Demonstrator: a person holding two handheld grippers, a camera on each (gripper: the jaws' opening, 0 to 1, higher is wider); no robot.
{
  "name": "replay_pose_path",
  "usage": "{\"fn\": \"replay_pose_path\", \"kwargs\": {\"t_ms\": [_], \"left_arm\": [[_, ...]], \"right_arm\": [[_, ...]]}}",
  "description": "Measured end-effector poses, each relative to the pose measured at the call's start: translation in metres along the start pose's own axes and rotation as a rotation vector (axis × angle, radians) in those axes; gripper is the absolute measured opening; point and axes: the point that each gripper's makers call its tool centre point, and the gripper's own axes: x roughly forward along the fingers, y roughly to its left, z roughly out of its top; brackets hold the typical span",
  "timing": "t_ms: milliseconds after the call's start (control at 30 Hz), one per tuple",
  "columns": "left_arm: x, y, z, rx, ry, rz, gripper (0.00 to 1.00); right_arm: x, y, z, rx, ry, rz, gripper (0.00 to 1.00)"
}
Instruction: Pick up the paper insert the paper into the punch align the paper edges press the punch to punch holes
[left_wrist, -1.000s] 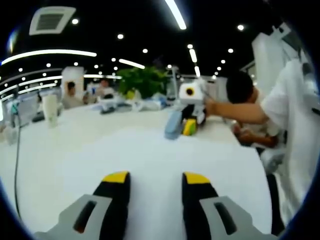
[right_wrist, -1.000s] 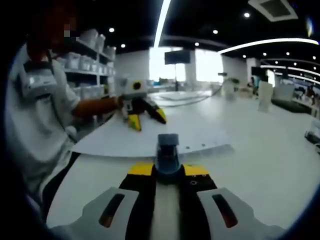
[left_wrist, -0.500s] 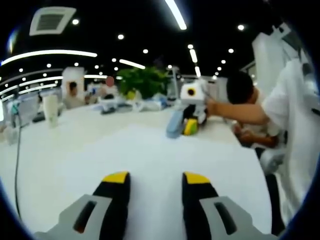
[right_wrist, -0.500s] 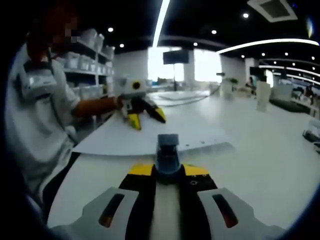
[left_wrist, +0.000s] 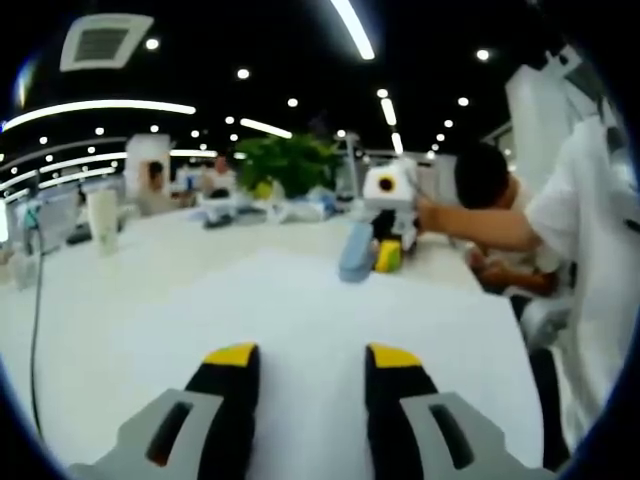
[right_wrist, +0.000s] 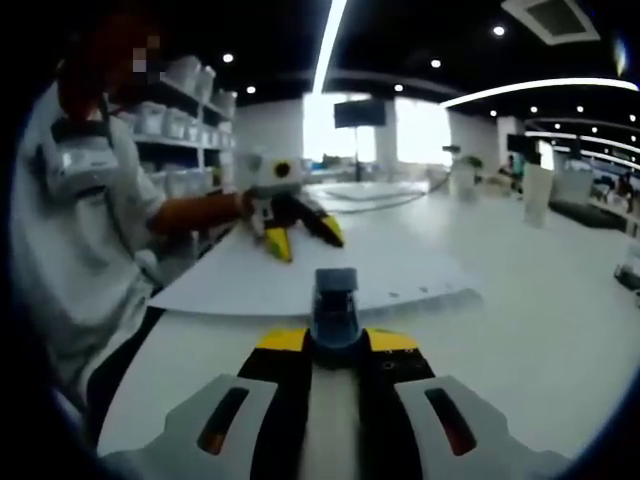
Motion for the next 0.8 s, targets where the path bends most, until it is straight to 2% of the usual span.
{"fn": "replay_pose_path", "kwargs": {"t_ms": [800], "left_arm": [[0.0006,0.0014,0.0005,0.006,-0.005,0.011,0.44]], "right_arm": [[0.0025,0.0079,0.0010,-0.026,0.001,0.031,0.22]]}}
